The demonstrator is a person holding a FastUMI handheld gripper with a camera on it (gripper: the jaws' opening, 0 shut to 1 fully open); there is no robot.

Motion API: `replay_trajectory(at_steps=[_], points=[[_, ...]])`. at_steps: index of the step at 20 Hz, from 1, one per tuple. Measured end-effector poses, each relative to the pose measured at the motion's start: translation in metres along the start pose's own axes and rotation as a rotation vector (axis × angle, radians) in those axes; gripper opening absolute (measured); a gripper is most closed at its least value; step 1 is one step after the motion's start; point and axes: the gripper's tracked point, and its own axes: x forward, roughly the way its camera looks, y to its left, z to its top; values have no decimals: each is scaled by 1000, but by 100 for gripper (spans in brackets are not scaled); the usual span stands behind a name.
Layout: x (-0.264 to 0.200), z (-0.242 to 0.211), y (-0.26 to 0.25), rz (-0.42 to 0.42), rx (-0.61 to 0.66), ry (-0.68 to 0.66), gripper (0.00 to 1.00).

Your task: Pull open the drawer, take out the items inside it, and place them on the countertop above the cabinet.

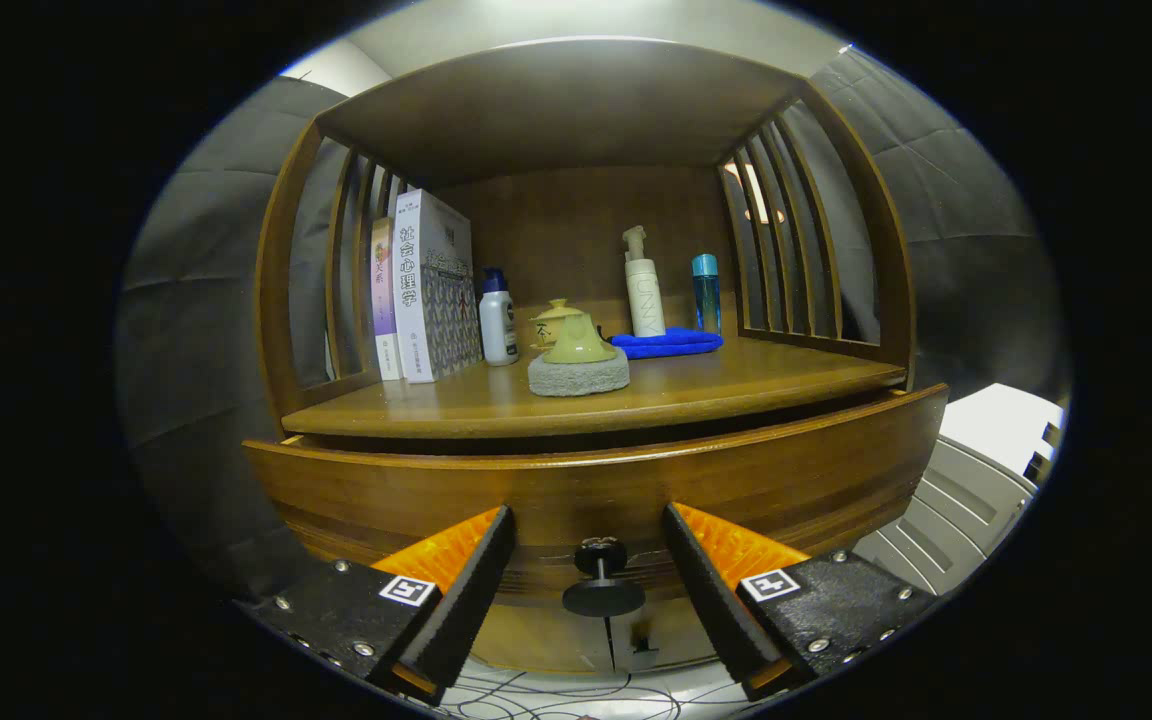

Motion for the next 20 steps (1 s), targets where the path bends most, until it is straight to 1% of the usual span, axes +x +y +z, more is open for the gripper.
replay_trajectory(at_steps=[5, 8, 11, 12, 14, 17, 20], points=[[28, 4, 0, -5, 0, 3, 95], [28, 4, 1, -15, -18, -20, 96], [29, -3, 1, -14, -33, 6, 96], [29, -6, 2, -8, -37, 20, 96], [22, -1, 5, 40, -32, 28, 96], [4, 33, -9, 62, -17, -23, 96], [-25, 84, -28, 42, -27, -79, 95]])
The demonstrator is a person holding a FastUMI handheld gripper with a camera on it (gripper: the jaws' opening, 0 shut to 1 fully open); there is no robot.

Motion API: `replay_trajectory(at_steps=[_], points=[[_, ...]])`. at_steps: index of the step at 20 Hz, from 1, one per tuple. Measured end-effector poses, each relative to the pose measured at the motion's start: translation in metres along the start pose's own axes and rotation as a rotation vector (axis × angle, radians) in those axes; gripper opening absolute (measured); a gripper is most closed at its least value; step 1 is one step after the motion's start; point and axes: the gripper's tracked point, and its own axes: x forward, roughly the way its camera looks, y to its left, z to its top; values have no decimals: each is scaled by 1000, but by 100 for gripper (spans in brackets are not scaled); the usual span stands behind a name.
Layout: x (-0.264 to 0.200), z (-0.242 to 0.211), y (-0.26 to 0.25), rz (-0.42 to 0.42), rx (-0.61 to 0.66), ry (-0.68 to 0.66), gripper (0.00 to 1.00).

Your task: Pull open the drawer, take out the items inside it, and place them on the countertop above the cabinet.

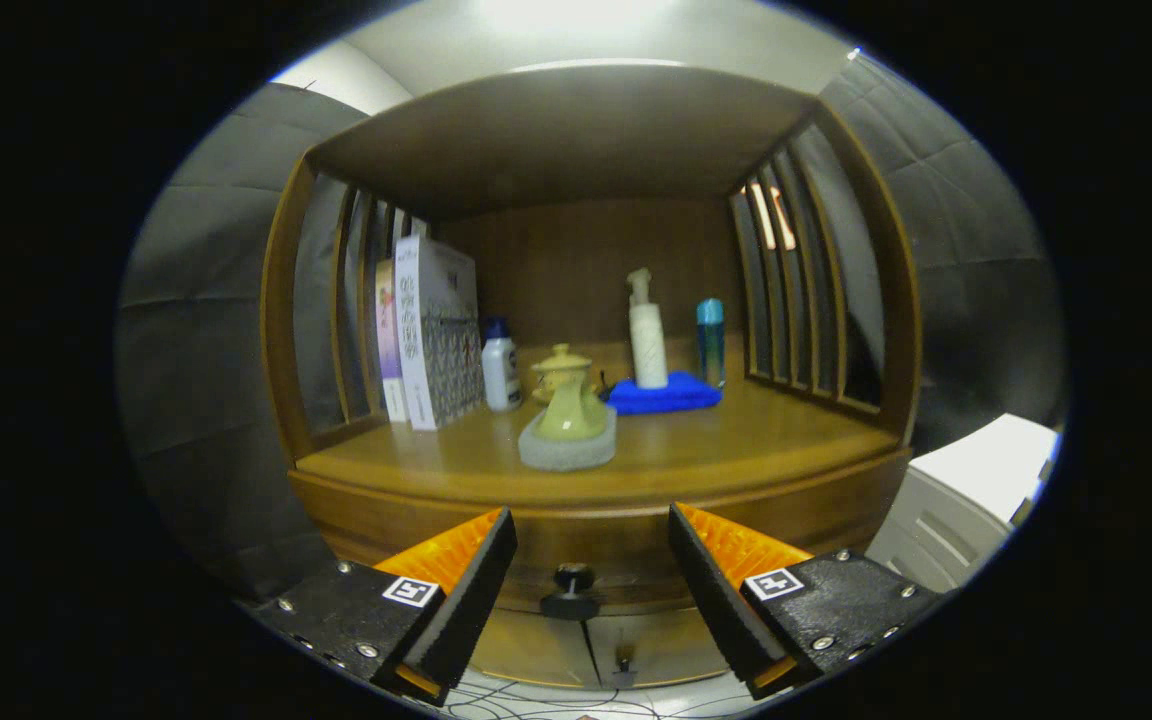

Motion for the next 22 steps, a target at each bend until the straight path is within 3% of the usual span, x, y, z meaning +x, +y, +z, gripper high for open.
replay_trajectory(at_steps=[8, 12, 16, 20, 22], points=[[-108, 125, 17, 33, 19, -128, 96], [-163, 161, 23, -18, -22, -211, 95], [-203, 182, 34, -46, -59, -253, 95], [-218, 171, 38, -116, -138, -231, 95], [-217, 160, 52, -89, -113, -199, 95]])
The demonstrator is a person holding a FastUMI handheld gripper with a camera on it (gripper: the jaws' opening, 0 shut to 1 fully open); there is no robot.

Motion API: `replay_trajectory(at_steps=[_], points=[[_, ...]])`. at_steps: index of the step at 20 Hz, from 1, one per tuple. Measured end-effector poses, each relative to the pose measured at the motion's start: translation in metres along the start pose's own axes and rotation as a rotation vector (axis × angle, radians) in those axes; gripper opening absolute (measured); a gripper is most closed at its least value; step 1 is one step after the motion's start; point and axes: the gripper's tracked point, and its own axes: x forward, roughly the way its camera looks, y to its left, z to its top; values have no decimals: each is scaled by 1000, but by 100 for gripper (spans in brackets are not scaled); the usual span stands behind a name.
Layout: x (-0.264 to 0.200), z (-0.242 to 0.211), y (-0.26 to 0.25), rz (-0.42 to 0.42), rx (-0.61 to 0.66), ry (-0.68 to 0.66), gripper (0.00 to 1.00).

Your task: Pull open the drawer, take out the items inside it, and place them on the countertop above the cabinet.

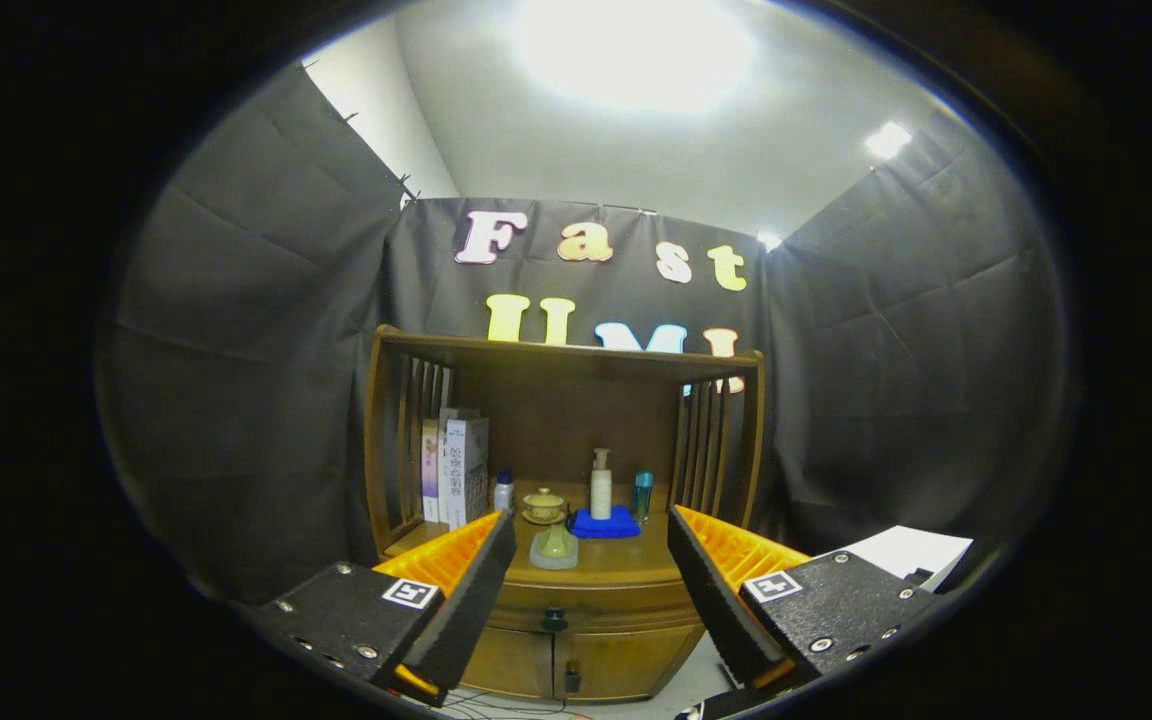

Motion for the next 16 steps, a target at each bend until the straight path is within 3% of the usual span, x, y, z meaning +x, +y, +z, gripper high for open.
replay_trajectory(at_steps=[3, 11, 16], points=[[1, -1, 16, 77, 17, 9, 95], [-6, 16, -7, 39, 23, -44, 95], [4, 1, -20, 31, 60, 2, 95]])
